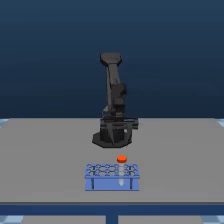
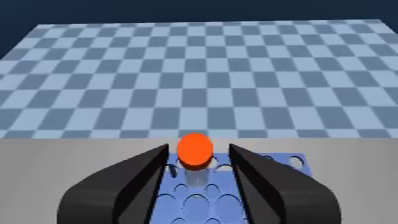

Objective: Pick up the centrifuge tube on the rack

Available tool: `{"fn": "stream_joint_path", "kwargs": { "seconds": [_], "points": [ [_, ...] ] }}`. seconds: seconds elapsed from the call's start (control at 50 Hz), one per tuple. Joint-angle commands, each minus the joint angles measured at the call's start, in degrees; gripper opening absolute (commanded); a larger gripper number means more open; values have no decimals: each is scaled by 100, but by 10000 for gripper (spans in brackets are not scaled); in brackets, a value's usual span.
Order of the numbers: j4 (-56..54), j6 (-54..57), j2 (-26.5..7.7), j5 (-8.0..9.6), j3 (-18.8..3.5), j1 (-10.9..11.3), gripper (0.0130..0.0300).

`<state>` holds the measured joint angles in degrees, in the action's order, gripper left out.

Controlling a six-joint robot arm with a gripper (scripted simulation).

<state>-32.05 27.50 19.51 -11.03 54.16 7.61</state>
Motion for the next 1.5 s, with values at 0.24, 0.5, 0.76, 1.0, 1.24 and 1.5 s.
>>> {"fn": "stream_joint_path", "kwargs": {
  "seconds": [0.24, 0.5, 0.76, 1.0, 1.24, 1.5],
  "points": [
    [-1287, 1343, -451, 164, -451, 47, 300],
    [-2074, 2105, -669, 222, -679, 60, 300],
    [-2652, 2665, -833, 260, -847, 69, 300],
    [-2810, 2816, -896, 268, -903, 72, 300],
    [-2750, 2753, -931, 260, -914, 73, 300],
    [-2408, 2411, -924, 230, -864, 72, 300]
  ]
}}
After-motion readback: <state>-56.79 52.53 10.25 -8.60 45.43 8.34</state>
